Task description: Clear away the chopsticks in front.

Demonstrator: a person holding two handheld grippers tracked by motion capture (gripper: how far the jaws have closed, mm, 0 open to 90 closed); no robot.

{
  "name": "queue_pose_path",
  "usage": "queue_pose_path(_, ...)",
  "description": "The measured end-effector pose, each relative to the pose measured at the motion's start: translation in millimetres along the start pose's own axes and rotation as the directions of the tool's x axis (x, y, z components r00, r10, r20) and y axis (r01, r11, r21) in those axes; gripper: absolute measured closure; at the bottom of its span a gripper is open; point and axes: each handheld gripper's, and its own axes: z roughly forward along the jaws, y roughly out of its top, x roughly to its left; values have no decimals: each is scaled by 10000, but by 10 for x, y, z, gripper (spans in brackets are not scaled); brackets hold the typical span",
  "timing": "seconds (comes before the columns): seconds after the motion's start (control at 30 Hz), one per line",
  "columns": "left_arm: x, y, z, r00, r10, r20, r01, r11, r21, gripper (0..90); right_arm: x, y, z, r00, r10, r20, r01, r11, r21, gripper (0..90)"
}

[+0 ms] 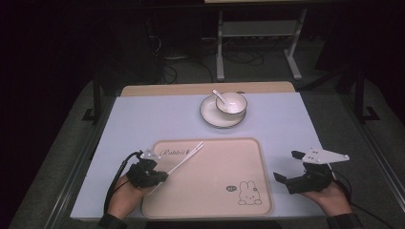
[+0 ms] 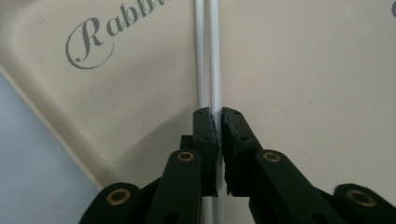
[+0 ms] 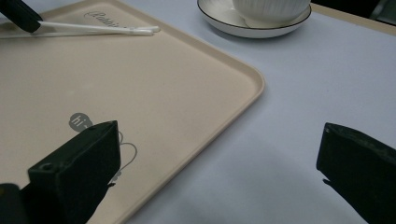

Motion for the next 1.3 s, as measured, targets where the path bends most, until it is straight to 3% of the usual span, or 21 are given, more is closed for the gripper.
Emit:
queue_pose_path(0.13, -18, 8, 7, 9999, 135, -71, -135, 9999, 63, 806, 4, 2, 1, 10000, -10, -10, 10, 10000, -5, 0)
queue_pose_path(0.23, -25, 28, -24, 9998, 155, -109, -157, 9998, -153, 797, 5, 3, 1, 10000, -27, -8, 27, 10000, -14, 0)
queue_pose_path(0.37, -59, 113, -48, 9995, 319, 67, -315, 9982, -511, 866, -1, 3, 4, 10000, -10, -2, 10, 10000, 0, 0)
queue_pose_path(0.47, -107, 245, -15, 9974, 659, 274, -640, 9957, -665, 898, 1, 6, 12, 10000, -46, -17, 46, 10000, 11, 0)
queue_pose_path(0.77, -171, 709, 279, 9838, 1644, 716, -1570, 9826, -990, 898, 16, 13, 19, 10000, -54, -26, 54, 10000, 61, 0)
queue_pose_path(1.0, -175, 1075, 615, 9763, 1975, 884, -1903, 9781, -842, 898, 5, 7, 12, 10000, -61, -32, 61, 10000, 34, 0)
queue_pose_path(1.17, -107, 1180, 840, 9810, 1748, 843, -1699, 9835, -625, 898, -8, -1, 3, 10000, -17, -7, 17, 10000, 16, 0)
queue_pose_path(1.3, -41, 1192, 909, 9848, 1610, 655, -1571, 9857, -609, 898, -22, -8, -4, 10000, -8, 1, 8, 10000, 3, 0)
